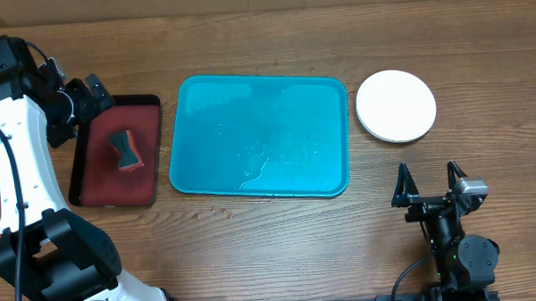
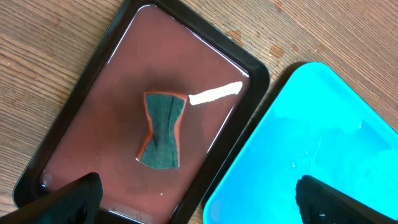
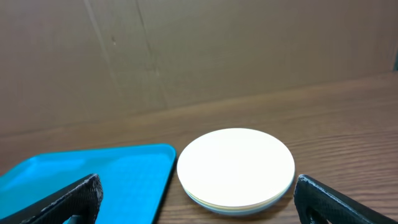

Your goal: Clean dirty plates on tray and stack at the side

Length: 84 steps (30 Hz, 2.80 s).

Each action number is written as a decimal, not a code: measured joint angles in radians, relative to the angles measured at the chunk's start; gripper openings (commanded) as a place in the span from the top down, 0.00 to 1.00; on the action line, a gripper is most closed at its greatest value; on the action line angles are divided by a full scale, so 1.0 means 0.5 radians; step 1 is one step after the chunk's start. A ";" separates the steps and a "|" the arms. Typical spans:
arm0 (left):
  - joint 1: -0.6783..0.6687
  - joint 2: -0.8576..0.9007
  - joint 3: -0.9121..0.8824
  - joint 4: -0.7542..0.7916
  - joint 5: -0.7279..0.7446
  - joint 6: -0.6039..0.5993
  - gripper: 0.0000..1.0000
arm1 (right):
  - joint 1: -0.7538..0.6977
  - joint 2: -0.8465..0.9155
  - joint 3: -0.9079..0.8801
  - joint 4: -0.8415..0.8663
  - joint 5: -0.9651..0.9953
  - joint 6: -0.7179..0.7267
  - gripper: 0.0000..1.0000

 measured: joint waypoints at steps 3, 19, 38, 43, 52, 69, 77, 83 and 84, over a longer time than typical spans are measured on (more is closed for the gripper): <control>0.000 0.000 0.000 0.000 0.000 0.000 0.00 | 0.000 0.000 0.000 -0.001 0.012 -0.065 0.00; 0.000 -0.001 0.000 0.000 0.000 0.000 0.00 | 0.000 0.000 0.000 -0.002 0.021 -0.133 0.00; 0.000 0.000 0.000 0.000 0.000 0.000 0.00 | 0.000 0.000 0.000 -0.001 0.020 -0.133 0.00; 0.000 0.000 0.000 0.000 -0.001 0.000 0.00 | 0.000 0.000 0.000 -0.002 0.021 -0.132 0.00; -0.001 -0.034 -0.017 -0.113 -0.083 0.009 0.00 | 0.000 0.000 0.000 -0.002 0.021 -0.134 0.00; -0.461 -1.585 -1.610 0.868 -0.076 0.253 0.00 | -0.002 -0.002 0.000 -0.001 0.025 -0.134 0.00; -0.580 -2.406 -2.392 1.357 0.004 0.316 0.00 | -0.002 -0.002 0.000 -0.001 0.025 -0.134 0.00; -0.580 -2.685 -2.649 1.536 0.009 0.317 0.00 | -0.002 -0.002 0.000 -0.001 0.026 -0.133 0.00; -0.580 -2.736 -2.696 1.581 0.010 0.317 0.00 | -0.002 -0.002 0.000 0.000 0.025 -0.134 0.00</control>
